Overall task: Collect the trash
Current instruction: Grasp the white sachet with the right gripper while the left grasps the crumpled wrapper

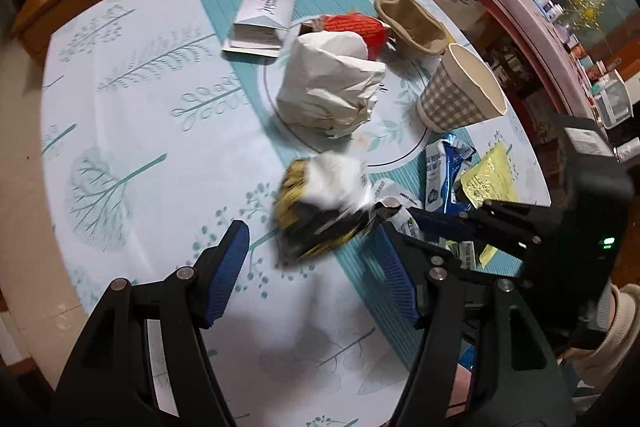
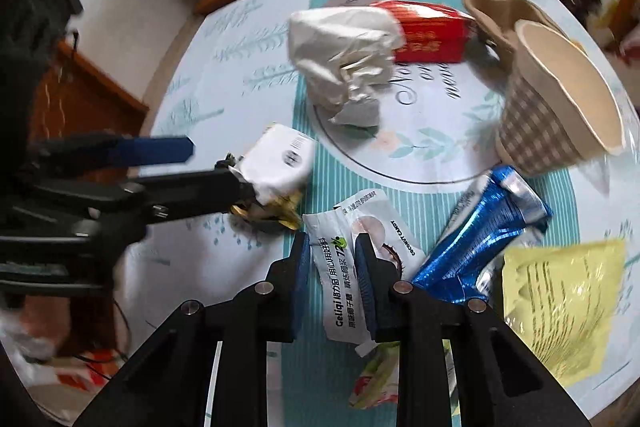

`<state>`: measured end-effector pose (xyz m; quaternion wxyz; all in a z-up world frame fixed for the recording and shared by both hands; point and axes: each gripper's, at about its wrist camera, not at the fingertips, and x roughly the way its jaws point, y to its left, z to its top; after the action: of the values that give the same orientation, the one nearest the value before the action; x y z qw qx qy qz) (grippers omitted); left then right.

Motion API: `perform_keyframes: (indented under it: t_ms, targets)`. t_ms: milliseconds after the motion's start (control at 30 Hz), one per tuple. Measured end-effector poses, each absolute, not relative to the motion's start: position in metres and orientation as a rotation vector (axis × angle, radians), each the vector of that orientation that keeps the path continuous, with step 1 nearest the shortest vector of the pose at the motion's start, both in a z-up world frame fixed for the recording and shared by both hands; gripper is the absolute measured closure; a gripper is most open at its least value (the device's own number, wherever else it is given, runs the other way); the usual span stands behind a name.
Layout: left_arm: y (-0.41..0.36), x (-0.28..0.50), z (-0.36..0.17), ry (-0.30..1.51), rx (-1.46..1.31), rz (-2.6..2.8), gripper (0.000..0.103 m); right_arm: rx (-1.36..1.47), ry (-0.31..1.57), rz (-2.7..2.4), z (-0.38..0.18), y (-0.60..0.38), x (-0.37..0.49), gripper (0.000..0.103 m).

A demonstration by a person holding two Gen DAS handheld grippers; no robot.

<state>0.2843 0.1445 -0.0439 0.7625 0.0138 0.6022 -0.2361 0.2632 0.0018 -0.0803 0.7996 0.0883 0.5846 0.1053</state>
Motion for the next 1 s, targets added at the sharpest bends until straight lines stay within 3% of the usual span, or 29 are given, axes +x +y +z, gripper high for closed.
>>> perform_keyframes:
  t_ms: [200, 733, 1000]
  targets:
    - [0.131, 0.295, -0.058, 1.338, 0.054, -0.531, 0.04, 0.357, 1.235, 0.18, -0.079, -0.015, 0.261, 0.08]
    - [0.11, 0.314, -0.098, 1.398, 0.063, -0.548, 0.039, 0.449, 1.193, 0.15, -0.066, -0.022, 0.248, 0.082]
    - [0.12, 0.31, -0.099, 1.394, -0.025, -0.56, 0.054, 0.476, 1.154, 0.197, -0.052, -0.02, 0.232, 0.083]
